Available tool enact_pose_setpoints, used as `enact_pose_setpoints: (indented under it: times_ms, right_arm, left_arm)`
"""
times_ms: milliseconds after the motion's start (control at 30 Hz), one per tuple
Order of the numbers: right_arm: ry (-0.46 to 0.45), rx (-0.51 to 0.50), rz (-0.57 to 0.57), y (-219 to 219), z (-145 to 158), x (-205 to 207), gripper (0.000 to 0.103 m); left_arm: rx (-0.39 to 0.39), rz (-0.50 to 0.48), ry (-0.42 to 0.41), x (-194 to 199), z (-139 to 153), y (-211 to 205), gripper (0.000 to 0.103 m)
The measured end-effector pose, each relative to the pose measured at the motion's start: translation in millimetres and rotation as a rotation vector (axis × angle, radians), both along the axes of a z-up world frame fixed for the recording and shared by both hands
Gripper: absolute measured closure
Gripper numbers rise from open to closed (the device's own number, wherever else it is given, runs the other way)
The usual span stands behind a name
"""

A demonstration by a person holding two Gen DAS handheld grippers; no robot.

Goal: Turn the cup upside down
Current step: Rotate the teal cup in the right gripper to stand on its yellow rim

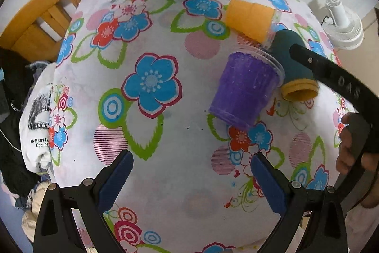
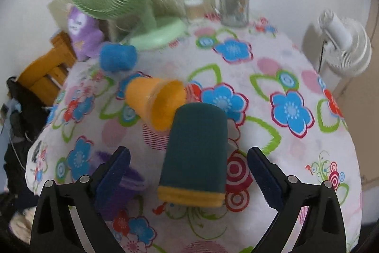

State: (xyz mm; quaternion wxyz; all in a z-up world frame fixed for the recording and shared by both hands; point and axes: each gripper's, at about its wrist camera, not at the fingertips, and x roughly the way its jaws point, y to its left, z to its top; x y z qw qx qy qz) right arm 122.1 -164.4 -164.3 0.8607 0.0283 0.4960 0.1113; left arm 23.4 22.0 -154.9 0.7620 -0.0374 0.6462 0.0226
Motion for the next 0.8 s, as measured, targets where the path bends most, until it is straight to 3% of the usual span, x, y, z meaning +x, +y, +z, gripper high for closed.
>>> enact_pose_setpoints:
  times_ms: [167,300,367,433,500,667,800]
  right_arm:
    - [0.156,-0.031,-0.006,2.0,-19.3,27.7,0.011]
    - [0.228,-0.032,0.007,7.8,-28.4,45.0,0.014]
    - [0.26,-0.057,0.02,15.0,-34.5,54.9,0.018]
    - [0.288,-0.058,0.039,20.8,-41.6,63.0,0.03]
    - [0.307,-0.065,0.053,25.7,-46.8,67.4,0.032]
    - [0.28,-0.102,0.104,34.0,-44.9,65.4,0.035]
    - [0.205,-0.095,0.103,30.9,-27.1,53.6,0.035]
  left_arm:
    - [0.003,-0.006,0.053,25.0,-5.0,-2.8,0.003]
    - [0.026,-0.029,0.067,42.8,-7.2,-7.1,0.003]
    - [0.021,-0.033,0.074,49.8,-9.3,-9.3,0.003]
    - [0.012,-0.031,0.08,54.1,-11.7,-10.4,0.003]
    - [0.01,-0.028,0.084,56.2,-13.6,-11.3,0.003]
    - [0.01,-0.025,0.081,58.6,-14.8,-12.6,0.003]
    - [0.006,-0.023,0.06,54.1,-7.9,-13.6,0.003]
